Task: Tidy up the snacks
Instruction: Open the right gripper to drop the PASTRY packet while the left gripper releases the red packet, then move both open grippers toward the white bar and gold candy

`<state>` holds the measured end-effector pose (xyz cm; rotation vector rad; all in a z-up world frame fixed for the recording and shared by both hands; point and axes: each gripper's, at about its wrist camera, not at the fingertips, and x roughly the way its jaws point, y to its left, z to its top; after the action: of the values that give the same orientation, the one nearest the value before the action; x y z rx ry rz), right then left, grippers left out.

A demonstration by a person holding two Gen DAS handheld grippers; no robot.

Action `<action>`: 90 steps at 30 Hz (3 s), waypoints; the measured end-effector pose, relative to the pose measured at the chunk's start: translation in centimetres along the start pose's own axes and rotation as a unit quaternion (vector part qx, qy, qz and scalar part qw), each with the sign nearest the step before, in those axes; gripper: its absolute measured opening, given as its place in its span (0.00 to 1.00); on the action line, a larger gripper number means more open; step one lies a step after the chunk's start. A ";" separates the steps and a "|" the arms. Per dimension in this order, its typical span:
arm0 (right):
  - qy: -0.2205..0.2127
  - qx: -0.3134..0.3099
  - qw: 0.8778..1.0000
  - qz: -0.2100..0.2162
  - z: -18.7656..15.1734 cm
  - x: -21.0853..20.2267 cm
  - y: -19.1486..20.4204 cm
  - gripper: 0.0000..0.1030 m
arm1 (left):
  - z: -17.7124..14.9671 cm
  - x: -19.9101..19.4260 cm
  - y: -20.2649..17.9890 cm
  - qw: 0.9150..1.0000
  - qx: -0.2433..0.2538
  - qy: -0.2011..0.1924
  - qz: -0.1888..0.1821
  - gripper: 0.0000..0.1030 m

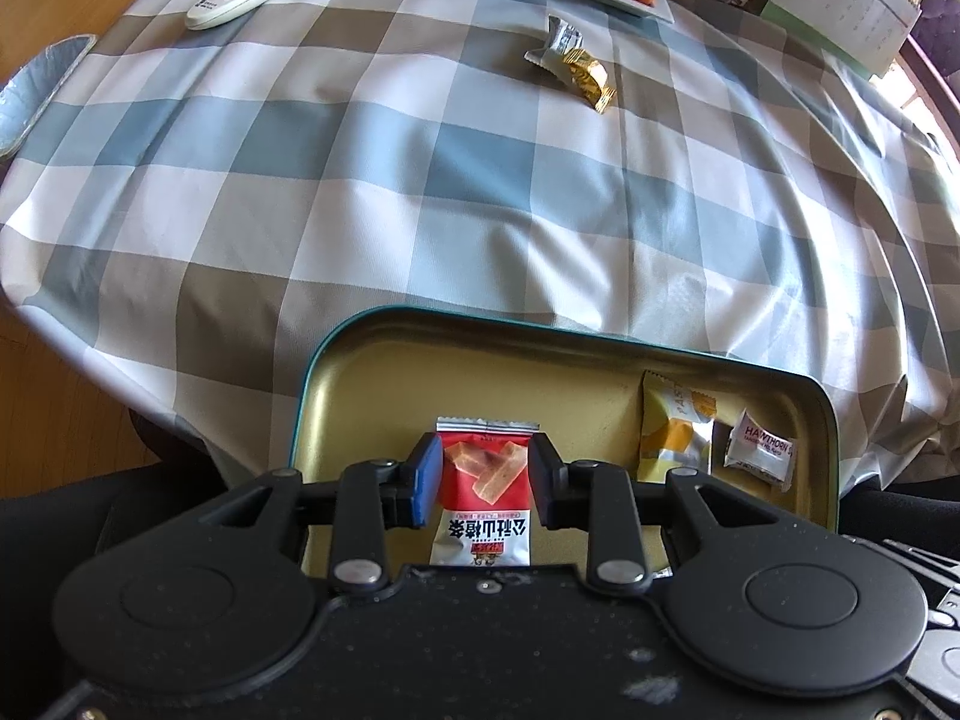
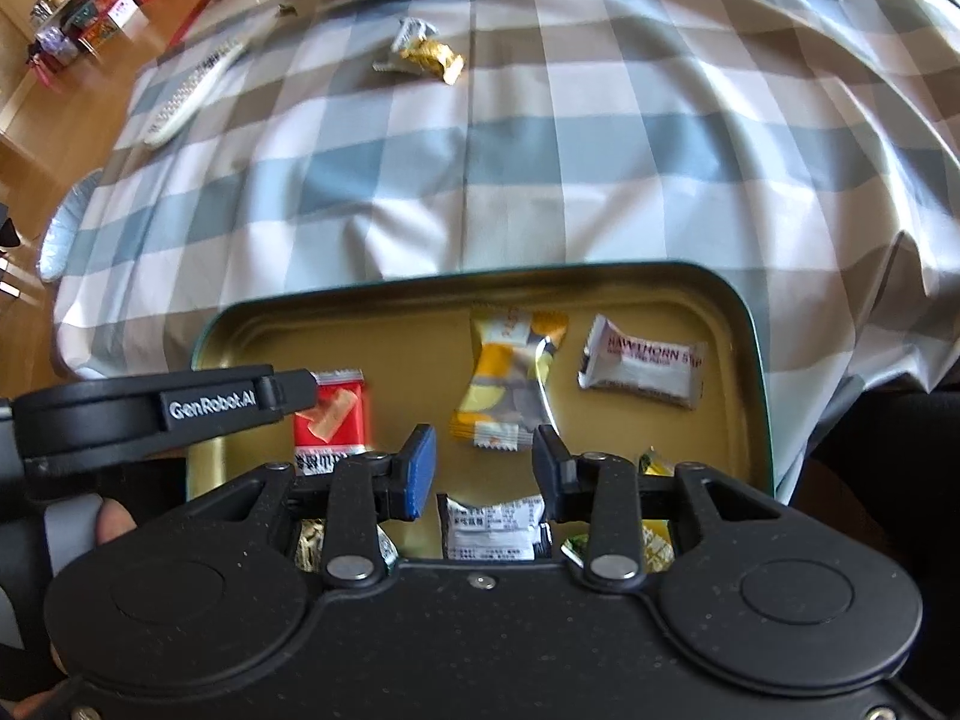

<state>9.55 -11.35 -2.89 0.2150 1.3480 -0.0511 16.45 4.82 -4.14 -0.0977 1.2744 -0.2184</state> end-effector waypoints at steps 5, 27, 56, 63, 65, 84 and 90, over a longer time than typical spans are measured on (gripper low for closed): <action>0.015 0.003 1.000 -0.004 -0.4 0.5 -0.5 0.45 | 0.0 0.2 -0.1 1.000 0.000 0.002 0.005 0.29; 0.143 -0.011 0.990 0.008 -0.5 2.1 -4.0 0.44 | -0.8 1.0 -1.6 0.998 0.033 0.037 0.041 0.31; 0.124 0.040 0.991 -0.019 13.0 4.5 -6.3 0.44 | 16.0 3.9 -0.6 0.993 -0.040 0.033 0.109 0.35; 0.113 0.053 0.992 -0.025 16.9 6.8 -4.3 0.44 | 16.6 5.2 3.0 0.987 -0.113 0.070 0.094 0.33; 0.101 0.050 0.993 -0.024 18.3 7.3 -3.4 0.44 | 16.8 4.9 3.5 0.986 -0.125 0.068 0.089 0.33; 0.016 0.062 0.996 -0.056 27.0 14.8 1.7 0.43 | 17.6 4.0 2.9 0.987 -0.131 0.068 0.058 0.33; 0.052 -0.002 0.998 -0.029 22.9 14.0 1.7 0.43 | 17.7 3.8 3.3 0.987 -0.139 0.065 0.055 0.33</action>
<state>34.93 -12.67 -11.56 0.1768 1.4584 -0.0868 34.72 6.38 -3.15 -0.2545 1.4302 0.0507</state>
